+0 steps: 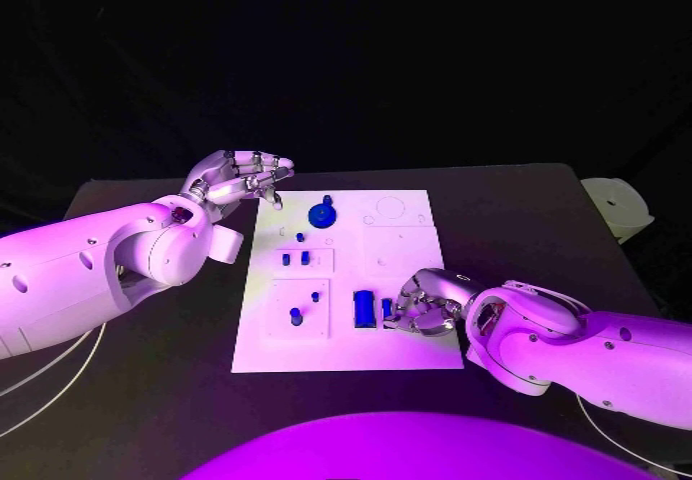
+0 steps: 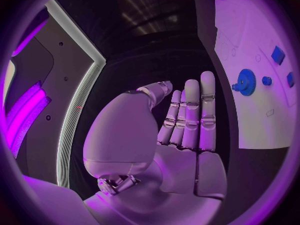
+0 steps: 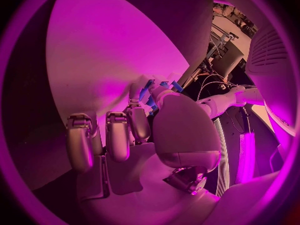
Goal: Assemble the parts on the task board
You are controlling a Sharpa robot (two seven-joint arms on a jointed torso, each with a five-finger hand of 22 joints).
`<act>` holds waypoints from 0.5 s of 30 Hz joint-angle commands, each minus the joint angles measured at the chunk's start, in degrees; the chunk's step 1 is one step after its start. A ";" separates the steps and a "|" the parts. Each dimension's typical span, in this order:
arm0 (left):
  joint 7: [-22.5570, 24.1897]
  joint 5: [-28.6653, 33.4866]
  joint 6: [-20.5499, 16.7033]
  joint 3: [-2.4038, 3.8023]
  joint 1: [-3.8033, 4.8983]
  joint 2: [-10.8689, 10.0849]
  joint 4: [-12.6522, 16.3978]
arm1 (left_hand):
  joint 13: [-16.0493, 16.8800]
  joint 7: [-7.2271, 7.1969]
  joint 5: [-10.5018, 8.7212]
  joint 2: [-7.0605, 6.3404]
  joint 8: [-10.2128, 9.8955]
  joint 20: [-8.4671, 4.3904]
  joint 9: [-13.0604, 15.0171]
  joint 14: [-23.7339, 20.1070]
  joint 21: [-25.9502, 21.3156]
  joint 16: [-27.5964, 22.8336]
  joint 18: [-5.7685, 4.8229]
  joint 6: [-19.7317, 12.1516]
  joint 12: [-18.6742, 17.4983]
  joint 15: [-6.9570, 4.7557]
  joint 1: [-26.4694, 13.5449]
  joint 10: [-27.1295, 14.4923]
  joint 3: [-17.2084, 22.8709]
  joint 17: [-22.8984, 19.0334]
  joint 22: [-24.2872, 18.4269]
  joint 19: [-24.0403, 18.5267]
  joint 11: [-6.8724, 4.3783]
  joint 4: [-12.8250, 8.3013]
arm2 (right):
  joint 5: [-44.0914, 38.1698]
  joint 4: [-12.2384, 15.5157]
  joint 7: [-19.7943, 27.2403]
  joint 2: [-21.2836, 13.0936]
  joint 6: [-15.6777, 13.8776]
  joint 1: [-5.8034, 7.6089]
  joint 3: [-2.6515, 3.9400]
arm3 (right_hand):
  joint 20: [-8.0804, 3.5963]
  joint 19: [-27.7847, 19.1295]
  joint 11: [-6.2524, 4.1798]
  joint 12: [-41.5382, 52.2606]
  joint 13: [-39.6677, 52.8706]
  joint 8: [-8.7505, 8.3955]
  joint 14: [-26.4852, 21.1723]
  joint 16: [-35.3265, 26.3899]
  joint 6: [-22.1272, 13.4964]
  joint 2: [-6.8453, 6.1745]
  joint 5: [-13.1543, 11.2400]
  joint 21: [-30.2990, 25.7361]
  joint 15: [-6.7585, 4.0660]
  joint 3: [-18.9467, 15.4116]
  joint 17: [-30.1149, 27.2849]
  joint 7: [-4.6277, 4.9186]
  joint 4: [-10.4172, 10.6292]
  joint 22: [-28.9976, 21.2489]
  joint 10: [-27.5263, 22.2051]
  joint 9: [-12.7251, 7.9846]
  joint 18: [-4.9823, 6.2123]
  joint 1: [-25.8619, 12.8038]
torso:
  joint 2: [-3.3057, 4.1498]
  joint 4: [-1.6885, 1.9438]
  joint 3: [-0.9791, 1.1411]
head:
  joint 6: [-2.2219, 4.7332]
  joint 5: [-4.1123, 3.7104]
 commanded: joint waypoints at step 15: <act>0.58 0.55 0.86 -0.02 -0.02 0.16 0.05 | -0.12 0.13 0.36 0.51 0.26 0.34 0.09 -0.32 -0.23 0.18 0.37 -0.18 0.51 0.00 -0.46 -0.33 -0.05 -0.11 -0.05 -0.06 -0.01 0.12 | 11.78 0.48 14.01 -2.33 -9.64 0.71 -0.01 | -0.04 3.70 0.65 -1.24 3.67 -0.96 4.08 -0.86 -1.69 -0.90 1.45 -3.78 0.18 -2.13 5.92 0.76 1.55 13.64 -0.90 -0.49 0.69 0.12 | -0.41 -0.02 -0.38 | 0.01 -0.43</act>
